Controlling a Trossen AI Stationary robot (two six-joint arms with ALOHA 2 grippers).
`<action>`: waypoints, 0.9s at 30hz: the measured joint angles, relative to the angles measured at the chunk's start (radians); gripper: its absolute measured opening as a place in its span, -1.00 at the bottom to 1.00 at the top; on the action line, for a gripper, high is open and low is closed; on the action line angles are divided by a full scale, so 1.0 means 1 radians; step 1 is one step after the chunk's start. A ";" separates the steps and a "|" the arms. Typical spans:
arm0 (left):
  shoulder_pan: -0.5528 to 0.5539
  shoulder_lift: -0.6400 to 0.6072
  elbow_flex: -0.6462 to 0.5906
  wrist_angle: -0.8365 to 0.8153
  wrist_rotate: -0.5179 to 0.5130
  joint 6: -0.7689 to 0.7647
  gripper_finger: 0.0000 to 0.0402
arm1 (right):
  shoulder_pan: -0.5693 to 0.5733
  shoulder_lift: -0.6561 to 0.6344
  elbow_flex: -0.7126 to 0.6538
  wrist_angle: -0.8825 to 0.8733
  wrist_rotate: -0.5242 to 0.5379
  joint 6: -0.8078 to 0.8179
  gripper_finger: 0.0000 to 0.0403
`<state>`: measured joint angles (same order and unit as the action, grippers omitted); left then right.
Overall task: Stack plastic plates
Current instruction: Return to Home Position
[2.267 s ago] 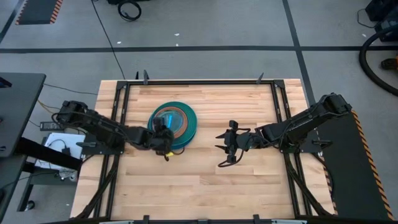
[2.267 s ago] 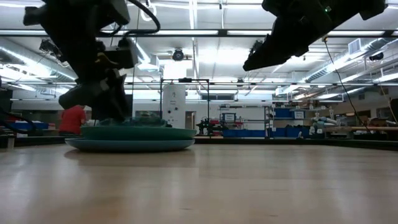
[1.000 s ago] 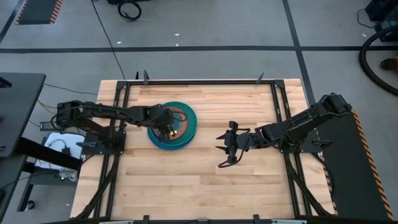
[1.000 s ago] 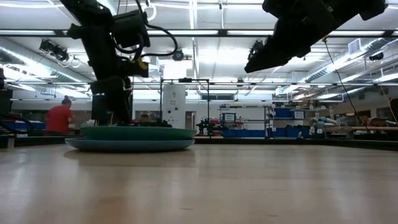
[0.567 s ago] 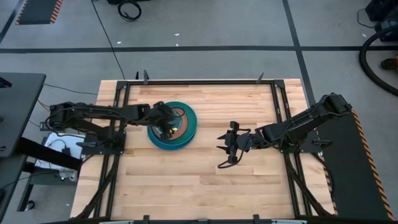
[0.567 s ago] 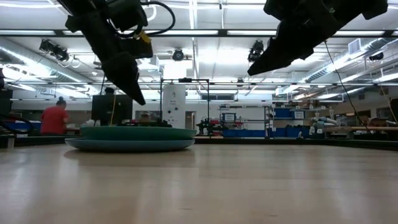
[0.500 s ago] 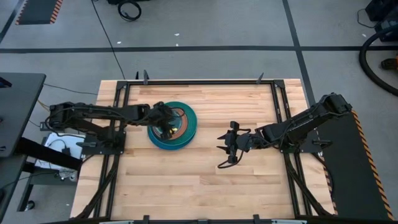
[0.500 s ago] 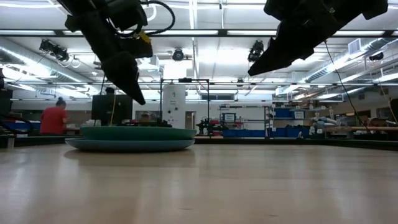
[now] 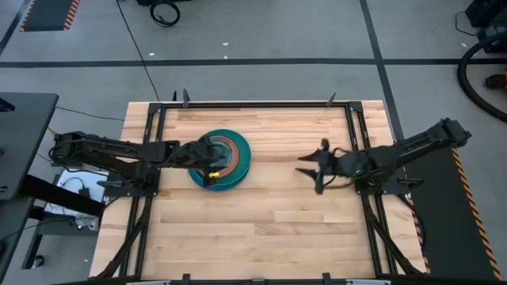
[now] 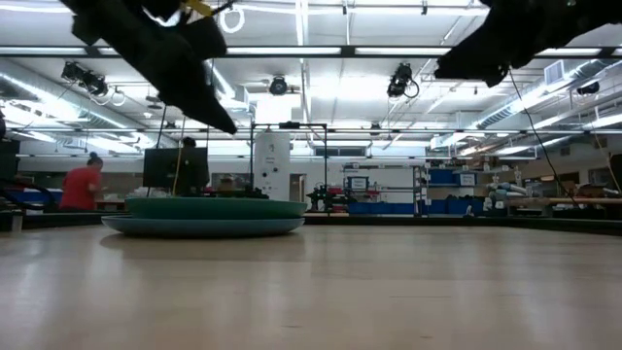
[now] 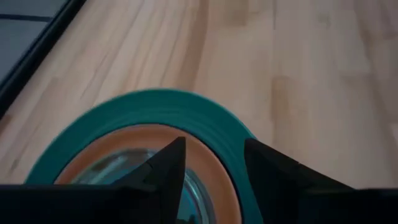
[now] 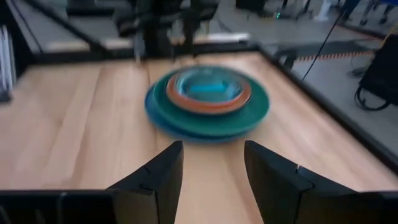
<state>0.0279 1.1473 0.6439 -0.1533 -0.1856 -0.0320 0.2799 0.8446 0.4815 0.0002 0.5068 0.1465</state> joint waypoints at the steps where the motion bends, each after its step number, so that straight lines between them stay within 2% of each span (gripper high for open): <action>1: -0.005 -0.030 -0.018 -0.003 0.000 -0.009 -0.15 | -0.013 -0.044 -0.012 -0.001 -0.008 -0.006 -0.10; 9: -0.056 -0.329 -0.107 0.047 0.001 -0.028 -0.15 | -0.171 -0.337 -0.027 -0.071 -0.212 -0.001 -0.20; 14: -0.076 -0.502 -0.240 0.209 0.001 -0.033 -0.15 | -0.267 -0.469 -0.086 -0.027 -0.385 0.022 -0.27; 21: -0.079 -0.664 -0.441 0.486 0.034 -0.088 -0.15 | -0.408 -0.571 -0.292 0.194 -0.502 0.151 -0.35; 24: -0.088 -0.733 -0.498 0.546 0.034 -0.090 -0.15 | -0.477 -0.614 -0.343 0.211 -0.508 0.203 -0.38; 27: -0.099 -0.811 -0.529 0.525 0.034 -0.091 -0.20 | -0.549 -0.658 -0.360 0.214 -0.522 0.229 -0.40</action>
<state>-0.0710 0.3359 0.1145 0.3716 -0.1516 -0.1231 -0.2693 0.1862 0.1219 0.2138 -0.0155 0.3751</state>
